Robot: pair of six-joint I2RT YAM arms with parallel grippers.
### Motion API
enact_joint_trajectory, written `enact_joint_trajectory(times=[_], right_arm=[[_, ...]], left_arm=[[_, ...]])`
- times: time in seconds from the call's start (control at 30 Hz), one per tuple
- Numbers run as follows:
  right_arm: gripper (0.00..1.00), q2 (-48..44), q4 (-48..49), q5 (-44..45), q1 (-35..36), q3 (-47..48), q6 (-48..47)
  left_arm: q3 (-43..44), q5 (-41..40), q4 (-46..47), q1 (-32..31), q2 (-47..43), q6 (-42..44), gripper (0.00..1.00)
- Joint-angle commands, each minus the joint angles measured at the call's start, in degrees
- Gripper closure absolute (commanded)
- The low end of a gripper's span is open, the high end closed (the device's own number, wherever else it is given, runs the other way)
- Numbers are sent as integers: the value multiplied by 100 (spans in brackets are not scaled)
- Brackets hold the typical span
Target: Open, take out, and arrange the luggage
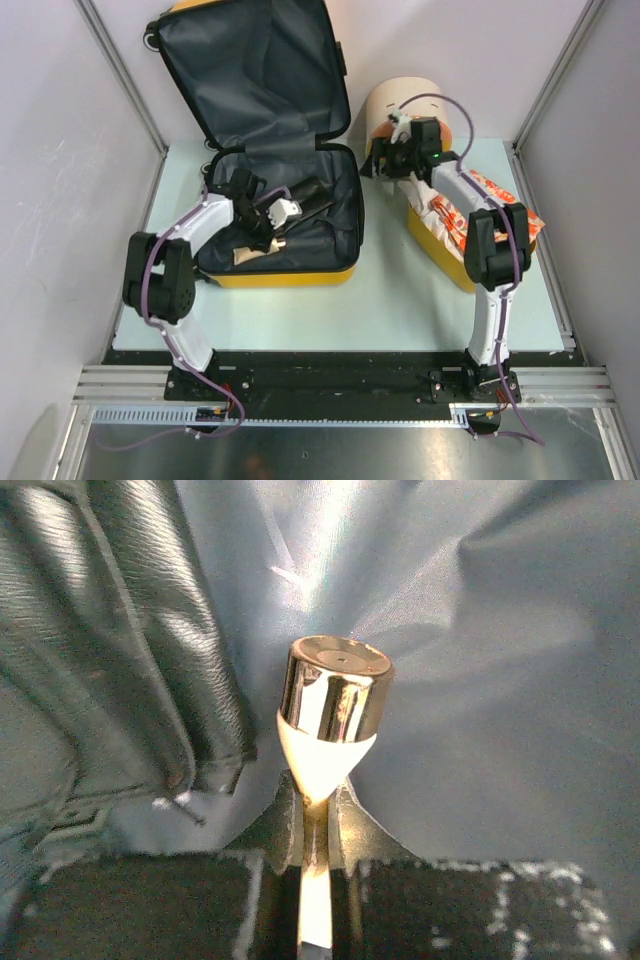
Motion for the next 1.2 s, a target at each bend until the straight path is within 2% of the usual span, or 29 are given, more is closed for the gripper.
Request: enact_joint_trajectory(times=[0.0, 0.13, 0.33, 0.47, 0.63, 0.77, 0.93, 1.03, 1.13, 1.17], right_arm=[[17, -949, 305, -331, -634, 22, -42], [20, -1187, 586, 55, -933, -93, 19], [31, -1161, 692, 688, -986, 30, 589], [38, -1004, 631, 758, -995, 152, 1117], [41, -687, 787, 934, -1065, 337, 1556], [48, -441, 772, 1022, -1092, 661, 1610], [51, -247, 700, 1022, -1153, 847, 1750], [58, -203, 762, 978, -1162, 874, 1829], [70, -229, 727, 899, -1162, 856, 1847], [78, -256, 710, 882, -1171, 839, 1847]], left_arm=[[174, 670, 91, -32, -913, -372, 100], [533, 856, 91, -32, -922, -829, 100], [1007, 1137, 91, -32, -931, -1277, 100], [1290, 1252, 100, -32, -931, -1541, 100], [1492, 1287, 100, -32, -940, -1778, 100], [1510, 1269, 108, -32, -1001, -1946, 100], [1492, 1190, 152, -32, -1080, -2068, 100], [1448, 1190, 170, -41, -1124, -2130, 100], [1448, 1147, 170, -41, -1151, -2087, 100], [1466, 1138, 170, -41, -1151, -2069, 100]])
